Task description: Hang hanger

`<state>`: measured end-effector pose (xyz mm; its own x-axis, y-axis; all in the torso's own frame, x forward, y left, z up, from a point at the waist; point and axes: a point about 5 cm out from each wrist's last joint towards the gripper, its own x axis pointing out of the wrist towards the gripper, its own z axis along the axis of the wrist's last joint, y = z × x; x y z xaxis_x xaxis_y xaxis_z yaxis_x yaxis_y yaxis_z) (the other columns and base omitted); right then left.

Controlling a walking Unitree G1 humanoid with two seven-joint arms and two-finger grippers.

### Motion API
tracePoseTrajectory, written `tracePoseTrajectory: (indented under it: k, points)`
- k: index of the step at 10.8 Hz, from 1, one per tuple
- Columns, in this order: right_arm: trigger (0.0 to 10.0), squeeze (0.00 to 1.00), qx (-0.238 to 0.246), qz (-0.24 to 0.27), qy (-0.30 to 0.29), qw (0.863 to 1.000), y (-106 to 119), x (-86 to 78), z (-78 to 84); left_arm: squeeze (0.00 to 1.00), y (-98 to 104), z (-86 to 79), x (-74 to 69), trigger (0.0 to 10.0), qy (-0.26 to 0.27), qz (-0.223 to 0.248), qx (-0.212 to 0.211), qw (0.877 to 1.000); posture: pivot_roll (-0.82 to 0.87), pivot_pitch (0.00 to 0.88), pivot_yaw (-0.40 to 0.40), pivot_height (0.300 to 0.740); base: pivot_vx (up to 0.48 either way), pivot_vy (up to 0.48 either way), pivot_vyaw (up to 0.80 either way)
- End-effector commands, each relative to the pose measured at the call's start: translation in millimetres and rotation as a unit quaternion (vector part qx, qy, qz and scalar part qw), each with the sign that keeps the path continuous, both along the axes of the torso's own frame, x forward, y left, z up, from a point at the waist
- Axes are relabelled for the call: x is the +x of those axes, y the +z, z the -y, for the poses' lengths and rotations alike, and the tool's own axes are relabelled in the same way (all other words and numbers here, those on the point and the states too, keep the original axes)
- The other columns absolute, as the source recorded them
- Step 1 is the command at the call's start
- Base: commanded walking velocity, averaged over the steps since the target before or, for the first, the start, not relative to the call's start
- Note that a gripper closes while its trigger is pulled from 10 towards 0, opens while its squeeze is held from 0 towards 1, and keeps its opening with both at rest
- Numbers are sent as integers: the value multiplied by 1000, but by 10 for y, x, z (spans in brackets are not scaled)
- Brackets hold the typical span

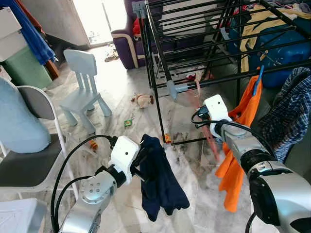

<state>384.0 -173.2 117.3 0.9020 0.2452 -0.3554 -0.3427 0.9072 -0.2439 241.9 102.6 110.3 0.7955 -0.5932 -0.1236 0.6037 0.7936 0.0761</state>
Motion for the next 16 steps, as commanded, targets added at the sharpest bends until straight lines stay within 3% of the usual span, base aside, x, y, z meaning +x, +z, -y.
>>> tracePoseTrajectory:
  k: [1, 2, 3, 4, 6, 7, 11, 15, 16]
  points:
    - [0, 0, 3, -10, 5, 1000, -47, -16, -49, 0, 37, -50, 36, 10000, 10, 14, 7, 1000, 13, 0, 138, 740, 0, 0, 0]
    - [5961, 0, 0, -12, 11, 1000, -56, -21, -64, 0, 40, -65, 51, 10000, 11, 15, 8, 1000, 13, 0, 139, 740, 0, 0, 0]
    - [9216, 0, 0, -11, 8, 1000, -56, -20, -62, 0, 46, -81, 67, 10000, 12, 17, 10, 1000, 13, 0, 139, 740, 0, 0, 0]
    - [10000, 0, -2, -12, 4, 1000, -60, -20, -53, 0, 48, -82, 70, 10000, 12, 18, 10, 1000, 13, 0, 140, 740, 0, 0, 0]
    - [10000, 0, 3, -13, 2, 1000, -59, -20, -52, 0, 42, -55, 58, 10000, 9, 17, 9, 1000, 11, 0, 139, 740, 0, 0, 0]
    - [10000, 1000, 7, -14, 3, 1000, -68, -26, -54, 0, 36, -47, 52, 10000, 7, 16, 8, 1000, 10, 0, 139, 740, 0, 0, 0]
    - [10000, 1000, 9, -15, 6, 1000, -60, -25, -39, 0, 27, -40, 48, 10000, 4, 12, 10, 1000, 9, 0, 140, 740, 0, 0, 0]
    - [10000, 1000, 13, -30, 4, 999, -129, -79, 82, 0, 5, -26, 29, 10000, 3, 7, 10, 1000, 8, 0, 136, 740, 0, 0, 0]
    - [10000, 918, 17, -35, 4, 999, -167, -103, 93, 0, 3, -18, 29, 10000, 1, 7, 10, 1000, 4, 0, 139, 740, 0, 0, 0]
